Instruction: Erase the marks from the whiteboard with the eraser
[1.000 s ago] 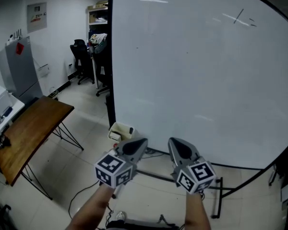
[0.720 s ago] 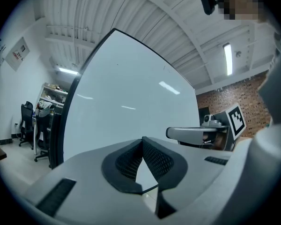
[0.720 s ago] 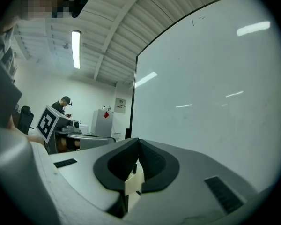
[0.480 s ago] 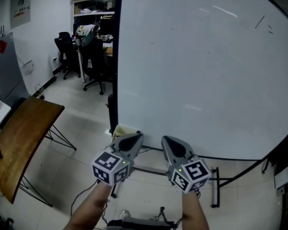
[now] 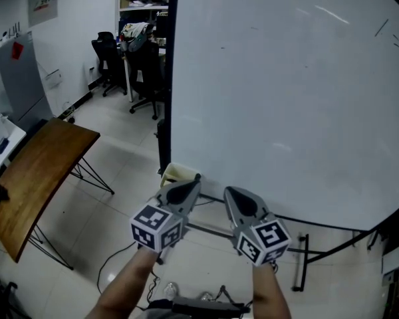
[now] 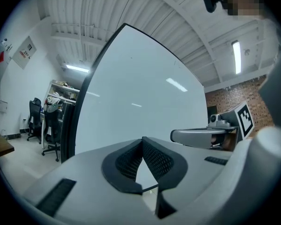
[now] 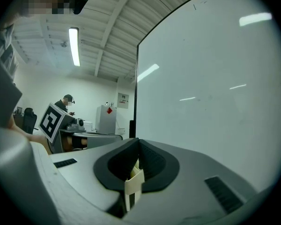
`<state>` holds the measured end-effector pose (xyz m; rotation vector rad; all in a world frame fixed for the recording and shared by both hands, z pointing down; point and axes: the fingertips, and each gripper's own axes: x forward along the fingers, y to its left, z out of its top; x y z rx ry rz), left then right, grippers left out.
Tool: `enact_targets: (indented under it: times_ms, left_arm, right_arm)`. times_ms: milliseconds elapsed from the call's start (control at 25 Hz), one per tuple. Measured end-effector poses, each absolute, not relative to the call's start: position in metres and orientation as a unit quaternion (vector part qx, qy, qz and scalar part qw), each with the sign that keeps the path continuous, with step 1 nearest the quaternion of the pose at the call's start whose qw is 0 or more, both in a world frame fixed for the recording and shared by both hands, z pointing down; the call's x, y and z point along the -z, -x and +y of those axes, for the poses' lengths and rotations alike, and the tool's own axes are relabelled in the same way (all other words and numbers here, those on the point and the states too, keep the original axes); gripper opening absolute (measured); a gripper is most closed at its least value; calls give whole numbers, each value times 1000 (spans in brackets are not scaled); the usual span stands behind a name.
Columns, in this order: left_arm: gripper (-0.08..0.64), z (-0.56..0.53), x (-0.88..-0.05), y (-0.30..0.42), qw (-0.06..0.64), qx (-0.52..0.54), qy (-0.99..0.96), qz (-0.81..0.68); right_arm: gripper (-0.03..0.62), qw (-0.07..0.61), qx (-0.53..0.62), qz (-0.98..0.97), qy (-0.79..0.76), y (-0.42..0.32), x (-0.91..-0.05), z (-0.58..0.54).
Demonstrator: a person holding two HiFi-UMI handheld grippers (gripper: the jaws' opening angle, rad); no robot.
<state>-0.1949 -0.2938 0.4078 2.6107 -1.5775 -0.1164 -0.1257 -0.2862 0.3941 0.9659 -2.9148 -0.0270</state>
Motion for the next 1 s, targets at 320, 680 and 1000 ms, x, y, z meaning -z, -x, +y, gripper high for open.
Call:
enact_targets:
  times_ms: [320,680,1000]
  left_arm:
    - [3,-298,-475,236,73,-23,-797,-599]
    - [211,-301,-513,277,91,-17,-749,-656]
    - [328,-327,-523,281,80,-50,-734,-673]
  right_arm:
    - [-3,48,-9,-960,-275,145,-412,-285]
    - [-3,62,-20,-967,-248,166,-430,-282]
    - [-3,67,-25,-960,-270,161,-434,-288]
